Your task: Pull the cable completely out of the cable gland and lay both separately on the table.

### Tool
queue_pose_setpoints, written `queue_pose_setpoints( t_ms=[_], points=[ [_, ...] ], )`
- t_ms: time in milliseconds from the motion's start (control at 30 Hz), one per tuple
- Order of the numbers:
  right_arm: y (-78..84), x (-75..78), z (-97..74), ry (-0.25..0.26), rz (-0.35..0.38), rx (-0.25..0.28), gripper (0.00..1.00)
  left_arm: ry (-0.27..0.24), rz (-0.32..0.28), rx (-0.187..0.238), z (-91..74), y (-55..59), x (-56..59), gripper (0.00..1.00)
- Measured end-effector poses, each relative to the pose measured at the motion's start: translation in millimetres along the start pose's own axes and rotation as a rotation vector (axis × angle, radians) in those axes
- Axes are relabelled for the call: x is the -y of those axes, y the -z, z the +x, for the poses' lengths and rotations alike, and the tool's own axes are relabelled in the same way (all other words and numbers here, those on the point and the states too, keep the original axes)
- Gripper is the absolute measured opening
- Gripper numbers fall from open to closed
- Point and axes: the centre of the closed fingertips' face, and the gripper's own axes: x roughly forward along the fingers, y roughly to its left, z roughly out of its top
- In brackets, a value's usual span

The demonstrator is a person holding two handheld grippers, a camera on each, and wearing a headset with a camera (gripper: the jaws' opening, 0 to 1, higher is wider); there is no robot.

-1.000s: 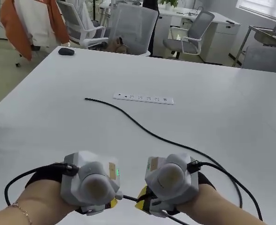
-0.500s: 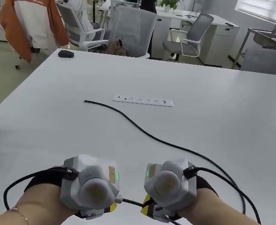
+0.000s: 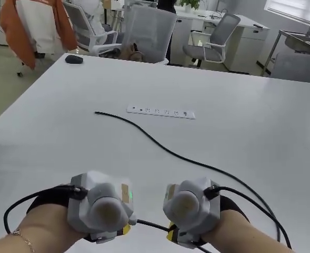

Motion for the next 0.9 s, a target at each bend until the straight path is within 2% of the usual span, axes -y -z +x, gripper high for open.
queue_pose_setpoints(
  t_ms=[167,300,367,433,467,633,767,900],
  points=[
    [11.3,-0.2,1.3,-0.003,0.012,-0.051,0.02,-0.003,0.0,0.0,-0.3,-0.5,-0.2,0.17],
    [10.7,-5.1,2.1,-0.031,0.016,-0.048,0.04,-0.004,0.001,0.0,-0.5,-0.3,-0.7,0.17],
    [7.1,-8.4,2.4,-0.042,0.011,-0.034,0.09,-0.002,0.0,0.001,-0.5,-0.3,-0.2,0.17],
    [-1.0,-12.5,2.1,-0.064,0.017,0.006,0.14,0.0,0.002,0.001,-0.3,-0.3,0.3,0.17],
    [-8.4,-15.0,0.8,-0.079,0.021,0.043,0.15,0.0,0.003,0.0,-0.2,-0.3,0.4,0.17],
    [-39.3,-15.5,-8.4,-0.083,0.028,0.194,0.24,-0.001,0.004,0.004,-0.7,-1.1,0.1,0.17],
    [-50.3,-16.7,-14.4,-0.082,0.022,0.249,0.23,0.0,0.011,0.014,-1.4,-3.6,1.1,0.17],
    [-51.8,-15.9,-14.1,-0.076,0.01,0.254,0.15,0.003,0.016,0.022,-1.8,-6.1,2.3,0.17]
  ],
)
